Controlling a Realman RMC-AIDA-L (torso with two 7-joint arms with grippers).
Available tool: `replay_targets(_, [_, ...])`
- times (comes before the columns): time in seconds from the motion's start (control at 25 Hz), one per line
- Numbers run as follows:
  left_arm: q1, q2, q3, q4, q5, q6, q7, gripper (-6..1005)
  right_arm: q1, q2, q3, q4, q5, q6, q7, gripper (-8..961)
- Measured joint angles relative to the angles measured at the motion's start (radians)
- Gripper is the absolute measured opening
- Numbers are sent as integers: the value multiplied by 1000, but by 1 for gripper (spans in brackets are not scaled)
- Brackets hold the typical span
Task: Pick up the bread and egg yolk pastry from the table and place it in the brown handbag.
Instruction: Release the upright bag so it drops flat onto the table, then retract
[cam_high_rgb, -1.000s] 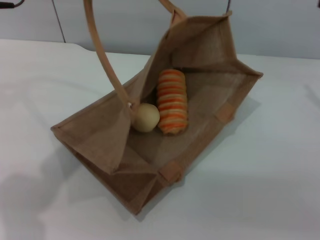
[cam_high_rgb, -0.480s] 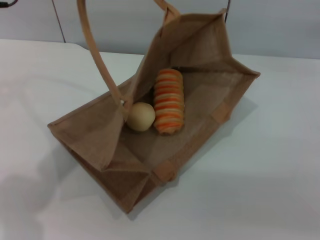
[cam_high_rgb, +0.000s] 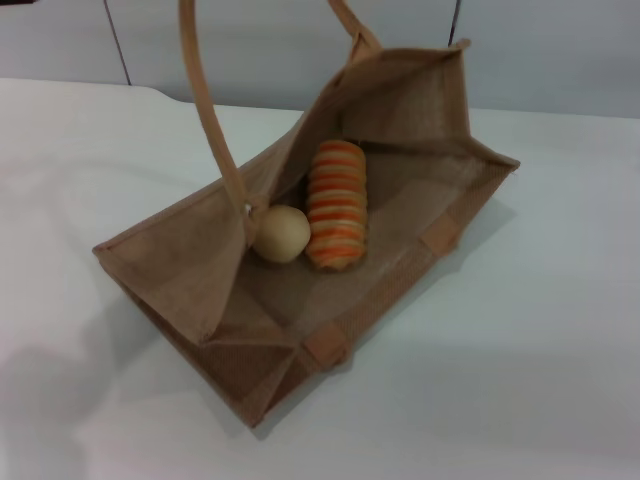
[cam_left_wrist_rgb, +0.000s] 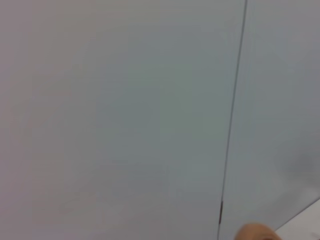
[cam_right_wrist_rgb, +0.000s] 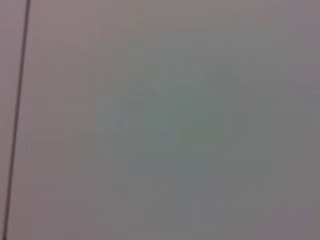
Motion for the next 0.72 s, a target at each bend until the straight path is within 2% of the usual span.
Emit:
replay_targets(0.16, [-4,5,-3,-29,-57,-15,28,369,1,-1,-9,4,1,6,-26,848])
replay_targets(0.32, [-28,33,-6,-96,-121,-43,38,615,11,-1,-10,23,6,7,-63,848])
replay_targets(0.48, [-33,44,-6,-115,-146,-59,42,690,19,-1,-9,35,7,7,-63,847])
replay_targets(0.72, [-30,48,-6,-137,-197,-62,100,803,20,-1,-9,48,8,6,-62,847])
